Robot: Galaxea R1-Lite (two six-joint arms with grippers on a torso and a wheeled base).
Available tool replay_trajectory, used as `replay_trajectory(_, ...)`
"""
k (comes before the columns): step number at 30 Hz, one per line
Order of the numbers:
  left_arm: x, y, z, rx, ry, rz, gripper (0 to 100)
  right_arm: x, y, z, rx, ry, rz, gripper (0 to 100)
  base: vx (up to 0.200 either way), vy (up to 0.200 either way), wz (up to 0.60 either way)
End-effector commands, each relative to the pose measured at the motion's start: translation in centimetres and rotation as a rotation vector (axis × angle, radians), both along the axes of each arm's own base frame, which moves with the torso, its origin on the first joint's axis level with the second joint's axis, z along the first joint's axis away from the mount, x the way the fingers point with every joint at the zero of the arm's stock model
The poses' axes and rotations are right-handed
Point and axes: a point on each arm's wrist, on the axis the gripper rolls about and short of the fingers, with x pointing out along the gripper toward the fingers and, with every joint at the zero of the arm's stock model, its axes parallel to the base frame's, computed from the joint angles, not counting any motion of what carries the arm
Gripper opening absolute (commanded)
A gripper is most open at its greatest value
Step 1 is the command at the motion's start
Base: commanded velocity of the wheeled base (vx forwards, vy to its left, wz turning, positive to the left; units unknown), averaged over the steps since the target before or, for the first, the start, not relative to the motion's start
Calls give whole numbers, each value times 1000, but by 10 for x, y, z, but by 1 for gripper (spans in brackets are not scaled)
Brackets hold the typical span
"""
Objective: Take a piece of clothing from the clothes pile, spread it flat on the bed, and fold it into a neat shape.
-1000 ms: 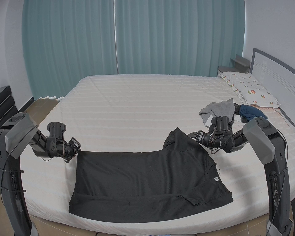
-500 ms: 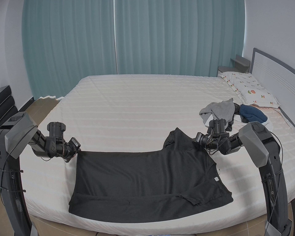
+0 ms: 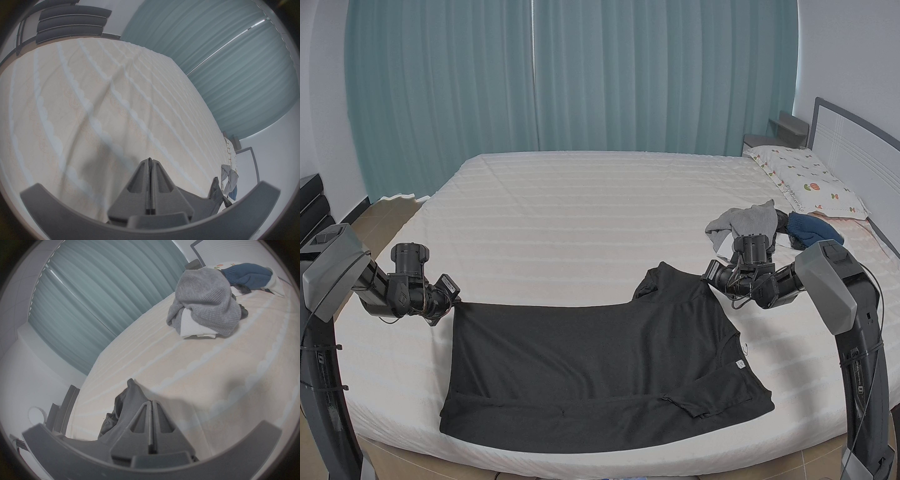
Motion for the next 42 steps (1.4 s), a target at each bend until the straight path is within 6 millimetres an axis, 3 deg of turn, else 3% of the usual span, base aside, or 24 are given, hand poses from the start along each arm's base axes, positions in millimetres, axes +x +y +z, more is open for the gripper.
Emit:
replay_trajectory(1,-5,4,12,4,-18,7,0,-5,-3,29,31,-73,-11,0,0,0,0)
replay_trajectory(10,-11,12,30,11,-56,23,0,-18,-10,42,75,-135,-35,0,0,0,0)
replay_trajectory(12,-11,12,30,8,-57,20,0,-20,-8,36,88,-129,-45,0,0,0,0)
replay_trajectory(24,-14,11,31,10,-54,16,0,-32,-7,46,104,-140,-42,0,0,0,0)
replay_trajectory(26,-25,11,31,58,-40,-23,0,-48,-10,36,94,-77,-23,0,0,0,0)
replay_trajectory(30,-29,11,32,75,-39,-35,0,-47,-17,47,102,-111,-30,0,0,0,0)
replay_trajectory(42,-29,11,32,84,-37,-42,0,-59,-17,51,94,-84,-18,0,0,0,0)
